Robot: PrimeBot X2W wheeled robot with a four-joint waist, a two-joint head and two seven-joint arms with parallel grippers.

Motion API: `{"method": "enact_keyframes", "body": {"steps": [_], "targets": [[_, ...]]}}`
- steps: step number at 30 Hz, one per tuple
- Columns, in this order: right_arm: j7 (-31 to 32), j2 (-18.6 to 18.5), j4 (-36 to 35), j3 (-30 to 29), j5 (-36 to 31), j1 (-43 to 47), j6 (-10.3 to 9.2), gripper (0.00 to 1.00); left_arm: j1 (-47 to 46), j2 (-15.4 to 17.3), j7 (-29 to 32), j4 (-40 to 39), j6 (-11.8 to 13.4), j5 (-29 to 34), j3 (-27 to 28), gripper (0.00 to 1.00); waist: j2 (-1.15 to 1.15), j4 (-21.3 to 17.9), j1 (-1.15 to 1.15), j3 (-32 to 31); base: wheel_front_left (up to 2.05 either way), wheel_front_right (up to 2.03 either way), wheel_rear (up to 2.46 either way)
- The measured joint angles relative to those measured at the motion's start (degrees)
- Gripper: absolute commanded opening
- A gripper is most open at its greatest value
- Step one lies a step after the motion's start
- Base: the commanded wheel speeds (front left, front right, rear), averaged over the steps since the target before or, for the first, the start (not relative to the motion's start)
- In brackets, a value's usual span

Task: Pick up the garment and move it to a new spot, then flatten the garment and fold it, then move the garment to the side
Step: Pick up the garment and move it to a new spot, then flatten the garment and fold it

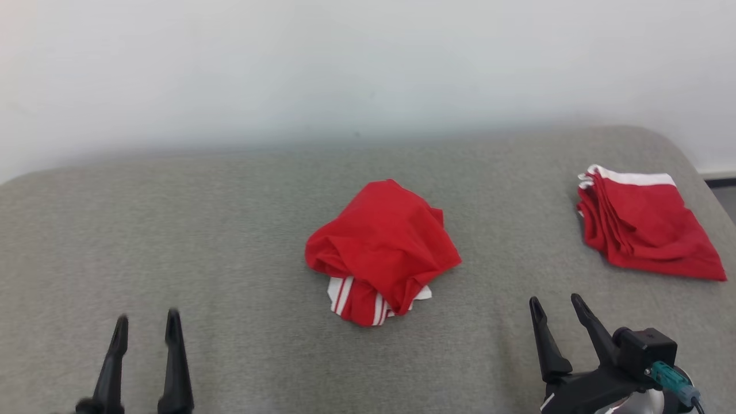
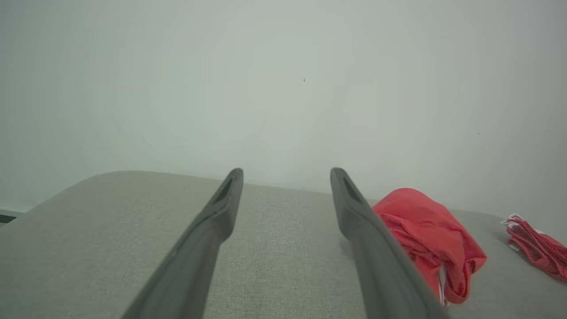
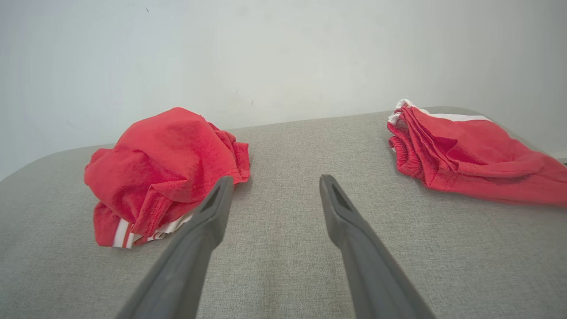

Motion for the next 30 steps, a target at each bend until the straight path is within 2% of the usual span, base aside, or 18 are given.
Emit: {"method": "enact_keyframes", "body": {"steps": [2,7,14,30], "targets": [[-0.58,-0.13,1.01,-0.26,0.23,0.01,0.00,1.00,2.20,-0.31,0.00,0.13,-1.27,2.32,1.19,1.00,0.00,0.98,0.00,-0.66,0.00,0.00,0.00],[-0.44,-0.83,3.53,0.20,-0.40,0.85,0.00,1.00,6.00,-0.85,0.00,3.99,-1.71,6.30,2.12,1.00,0.00,2.59,0.00,-2.10,0.00,0.00,0.00],[1.97,-1.13,5.21,0.53,-1.40,2.26,0.00,1.00,7.34,-1.05,0.67,10.27,-2.29,5.86,1.56,1.00,0.00,3.67,0.00,-3.08,0.00,0.00,0.00],[3.76,-0.56,3.35,-0.14,-1.83,2.29,0.00,1.00,6.64,-0.56,1.00,10.46,-2.63,5.39,0.31,1.00,0.00,3.07,0.00,-2.61,0.00,0.00,0.00]]}}
